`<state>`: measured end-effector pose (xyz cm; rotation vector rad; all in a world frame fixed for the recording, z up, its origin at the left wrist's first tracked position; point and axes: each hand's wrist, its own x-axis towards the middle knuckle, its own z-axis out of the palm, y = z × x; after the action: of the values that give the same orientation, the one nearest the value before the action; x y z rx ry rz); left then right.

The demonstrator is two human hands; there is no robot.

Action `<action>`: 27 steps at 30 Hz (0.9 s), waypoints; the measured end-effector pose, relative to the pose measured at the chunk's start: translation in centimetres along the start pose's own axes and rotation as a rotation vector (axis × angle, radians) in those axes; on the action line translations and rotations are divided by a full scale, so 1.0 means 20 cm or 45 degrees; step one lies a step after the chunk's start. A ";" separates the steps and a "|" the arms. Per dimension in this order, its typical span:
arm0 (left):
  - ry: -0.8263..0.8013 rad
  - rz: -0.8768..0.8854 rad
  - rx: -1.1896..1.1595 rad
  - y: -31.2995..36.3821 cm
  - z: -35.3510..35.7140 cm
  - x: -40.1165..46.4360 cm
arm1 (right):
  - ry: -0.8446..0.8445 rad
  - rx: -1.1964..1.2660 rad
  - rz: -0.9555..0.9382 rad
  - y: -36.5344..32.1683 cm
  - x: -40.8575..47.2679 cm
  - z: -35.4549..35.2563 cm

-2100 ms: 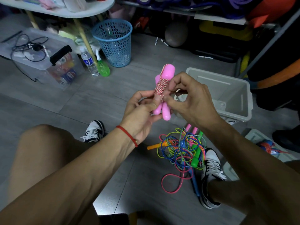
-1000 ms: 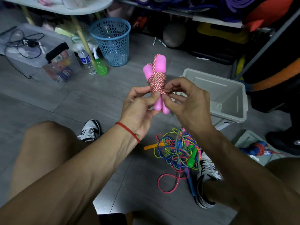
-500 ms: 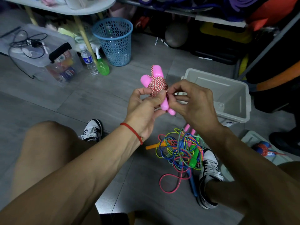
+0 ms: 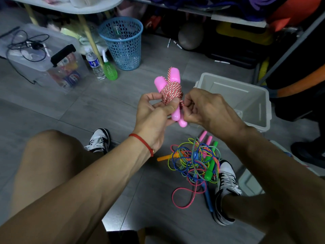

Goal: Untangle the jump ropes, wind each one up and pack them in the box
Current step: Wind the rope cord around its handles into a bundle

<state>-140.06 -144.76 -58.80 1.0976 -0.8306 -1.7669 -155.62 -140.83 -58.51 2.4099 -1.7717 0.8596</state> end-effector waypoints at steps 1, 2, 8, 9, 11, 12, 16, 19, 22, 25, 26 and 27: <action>-0.002 -0.017 0.004 0.00 0.00 0.00 | -0.015 -0.001 -0.034 0.01 0.00 0.00; -0.004 -0.038 0.006 0.00 -0.01 0.00 | -0.030 0.002 -0.066 0.01 -0.01 -0.01; -0.034 -0.132 0.014 0.01 -0.02 0.01 | -0.039 0.098 -0.018 0.02 -0.03 0.00; -0.035 -0.137 0.009 0.00 -0.02 0.01 | -0.035 0.148 0.028 0.02 -0.03 0.01; -0.040 -0.141 0.004 0.00 -0.02 0.01 | -0.037 0.268 0.119 0.01 -0.04 0.02; -0.040 -0.141 0.000 -0.01 -0.02 0.01 | -0.034 0.314 0.158 0.01 -0.05 0.02; -0.012 -0.119 0.000 -0.02 -0.01 0.01 | -0.018 0.351 0.206 0.01 -0.05 0.01; -0.011 -0.123 -0.001 -0.03 0.00 0.01 | -0.032 0.277 0.183 0.01 -0.05 0.00; -0.008 -0.118 -0.007 -0.04 0.01 0.01 | 0.022 0.147 0.230 -0.01 -0.04 0.01; -0.005 -0.125 0.001 -0.06 0.02 0.01 | -0.031 0.113 0.266 0.00 -0.03 -0.01; -0.004 -0.124 0.002 -0.06 0.02 0.01 | -0.080 0.119 0.261 0.00 -0.02 -0.02; -0.006 -0.119 0.004 -0.06 0.02 0.01 | -0.121 0.122 0.264 0.01 -0.02 -0.03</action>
<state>-140.91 -144.31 -59.77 1.1516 -0.7961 -1.8465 -156.15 -140.39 -58.18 2.3921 -2.0918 0.8799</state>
